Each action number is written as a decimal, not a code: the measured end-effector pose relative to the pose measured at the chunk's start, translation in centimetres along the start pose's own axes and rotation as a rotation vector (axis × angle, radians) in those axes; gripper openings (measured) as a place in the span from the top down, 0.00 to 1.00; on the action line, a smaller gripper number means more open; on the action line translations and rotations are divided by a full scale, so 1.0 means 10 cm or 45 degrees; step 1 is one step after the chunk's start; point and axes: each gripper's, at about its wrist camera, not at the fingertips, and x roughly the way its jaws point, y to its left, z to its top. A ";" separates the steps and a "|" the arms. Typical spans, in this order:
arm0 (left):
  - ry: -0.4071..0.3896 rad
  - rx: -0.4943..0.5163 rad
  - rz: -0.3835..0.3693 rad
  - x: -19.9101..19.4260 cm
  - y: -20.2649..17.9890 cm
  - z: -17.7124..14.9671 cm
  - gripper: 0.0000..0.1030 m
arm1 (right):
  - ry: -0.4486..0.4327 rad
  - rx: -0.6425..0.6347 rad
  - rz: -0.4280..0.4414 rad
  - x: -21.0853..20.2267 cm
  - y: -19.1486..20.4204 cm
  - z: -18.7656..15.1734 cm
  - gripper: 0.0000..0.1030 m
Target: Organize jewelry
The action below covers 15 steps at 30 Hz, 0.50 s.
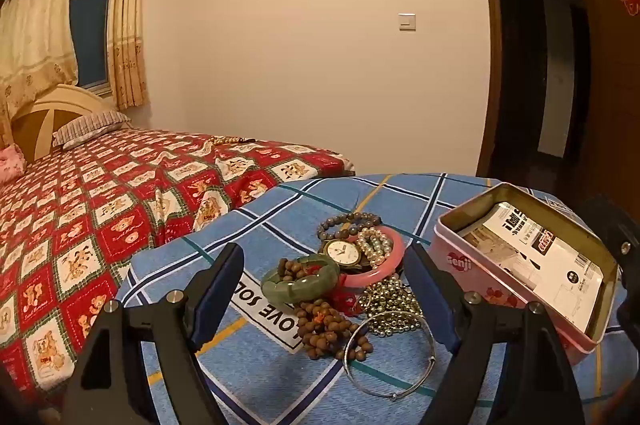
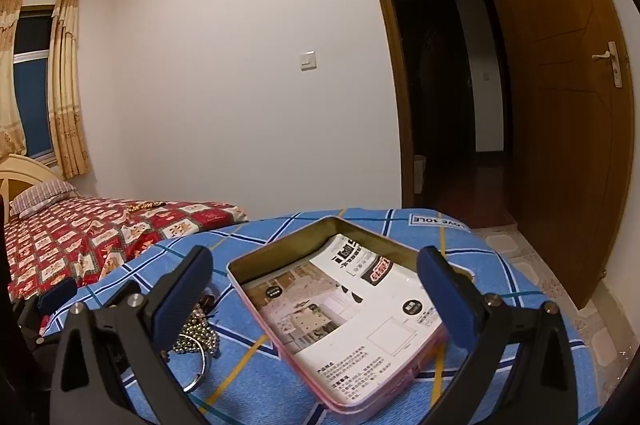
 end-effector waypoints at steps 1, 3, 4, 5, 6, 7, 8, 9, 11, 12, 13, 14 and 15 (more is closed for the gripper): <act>0.003 -0.005 -0.002 0.00 0.00 0.00 0.20 | -0.003 0.002 0.000 0.00 0.00 0.00 0.00; 0.007 -0.010 -0.001 0.00 -0.01 0.00 0.20 | -0.003 0.004 0.000 -0.01 -0.01 0.01 0.00; 0.010 -0.026 -0.007 -0.01 0.02 -0.01 0.20 | -0.002 0.004 -0.001 0.00 0.00 0.00 0.00; 0.040 -0.028 0.001 0.06 0.01 0.02 0.20 | -0.002 0.004 -0.001 0.01 0.00 -0.01 0.00; 0.021 -0.041 -0.008 0.03 0.04 0.00 0.20 | -0.002 0.005 0.000 0.01 0.01 -0.01 0.00; 0.025 -0.037 -0.004 0.03 0.03 0.00 0.20 | -0.004 0.003 -0.001 0.01 -0.01 0.01 0.00; 0.027 -0.038 -0.002 0.03 0.05 0.00 0.20 | -0.004 0.002 0.000 0.02 -0.01 0.02 0.00; 0.026 -0.038 0.000 0.03 0.06 0.00 0.20 | -0.005 0.002 -0.001 0.01 -0.01 0.01 0.00; 0.017 -0.015 0.007 0.01 0.02 -0.01 0.20 | -0.006 0.001 0.000 0.00 -0.02 0.01 0.00; 0.016 -0.016 0.009 0.00 0.01 -0.01 0.20 | -0.007 0.001 0.000 0.00 -0.01 0.01 0.00; 0.016 -0.017 0.007 0.00 0.01 -0.01 0.20 | -0.007 0.001 0.000 0.00 -0.01 0.01 0.00; 0.018 -0.016 0.005 0.00 0.01 0.00 0.20 | -0.007 0.000 -0.001 0.00 -0.01 0.01 0.00; 0.021 -0.016 -0.001 0.02 0.03 0.00 0.20 | -0.008 0.001 -0.001 0.00 0.00 0.01 0.00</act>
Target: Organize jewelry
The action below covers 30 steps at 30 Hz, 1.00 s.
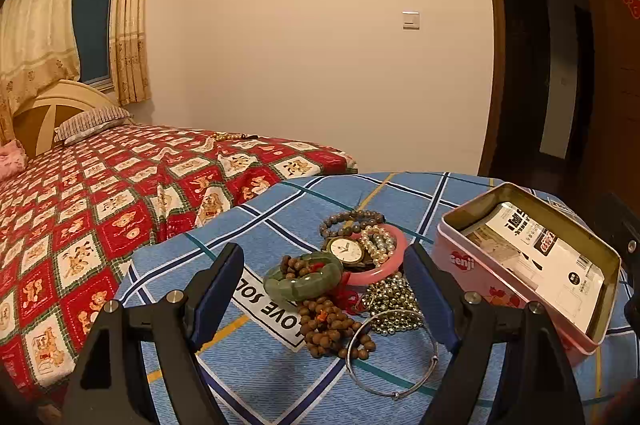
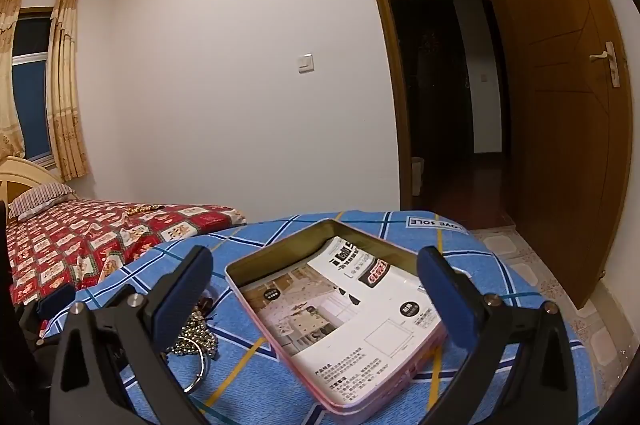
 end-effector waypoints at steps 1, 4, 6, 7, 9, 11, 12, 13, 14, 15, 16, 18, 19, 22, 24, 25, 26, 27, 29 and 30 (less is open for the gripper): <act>0.001 0.001 0.001 0.00 -0.01 0.00 0.20 | -0.001 0.000 0.000 0.01 0.00 0.00 0.00; 0.003 0.000 -0.005 0.00 0.00 0.01 0.20 | -0.001 0.004 -0.001 0.01 -0.02 0.00 0.00; 0.003 -0.001 -0.006 0.00 0.00 0.01 0.20 | -0.002 0.005 -0.001 0.00 -0.01 0.00 0.00; 0.004 -0.001 -0.006 0.00 0.00 0.01 0.20 | -0.002 0.005 -0.001 0.00 -0.01 0.00 0.00; 0.004 0.000 -0.005 0.00 0.00 0.00 0.20 | -0.002 0.005 -0.001 0.00 -0.02 0.00 0.00; 0.005 -0.001 -0.005 0.00 -0.01 0.00 0.20 | -0.002 0.005 -0.002 0.00 -0.02 0.00 0.00; 0.005 -0.001 -0.005 0.00 -0.01 0.00 0.20 | -0.001 0.005 -0.001 0.00 -0.02 0.00 0.00; 0.006 -0.002 -0.005 0.00 -0.01 0.00 0.20 | -0.001 0.005 -0.001 0.00 -0.02 0.00 0.00; 0.005 -0.001 -0.005 0.00 0.00 0.00 0.20 | -0.001 0.005 -0.001 0.00 -0.02 0.00 0.00; 0.006 -0.002 -0.006 0.01 0.00 0.00 0.20 | -0.001 0.004 -0.002 0.00 -0.01 -0.01 0.00; 0.007 -0.003 -0.006 0.01 -0.01 -0.01 0.20 | -0.001 0.004 -0.002 0.00 -0.01 -0.01 0.00; 0.008 -0.004 -0.008 0.01 -0.01 -0.01 0.20 | -0.001 0.004 -0.002 0.00 -0.02 -0.01 0.00; 0.007 -0.004 -0.008 0.01 -0.01 -0.01 0.20 | -0.001 0.004 -0.002 0.00 -0.02 -0.01 0.00; 0.008 -0.004 -0.008 0.01 0.00 -0.01 0.20 | 0.000 0.004 -0.002 0.01 -0.02 0.00 0.00; 0.009 -0.005 -0.008 0.01 0.00 -0.01 0.20 | 0.000 0.005 -0.002 0.01 -0.02 0.00 0.00; 0.009 -0.005 -0.008 0.01 0.00 -0.01 0.20 | 0.000 0.004 -0.002 0.01 -0.01 0.00 0.00; 0.008 -0.005 -0.008 0.01 0.00 -0.01 0.20 | 0.000 0.004 -0.002 0.01 -0.02 -0.01 0.00; 0.008 -0.006 -0.008 0.01 0.00 -0.01 0.20 | 0.000 0.004 -0.002 0.00 -0.02 -0.01 0.00; 0.008 -0.005 -0.009 0.01 0.00 -0.01 0.20 | -0.001 0.004 -0.002 0.01 -0.02 -0.01 0.00; 0.009 -0.005 -0.008 0.01 0.00 -0.01 0.20 | -0.001 0.004 -0.002 0.01 -0.02 -0.01 0.00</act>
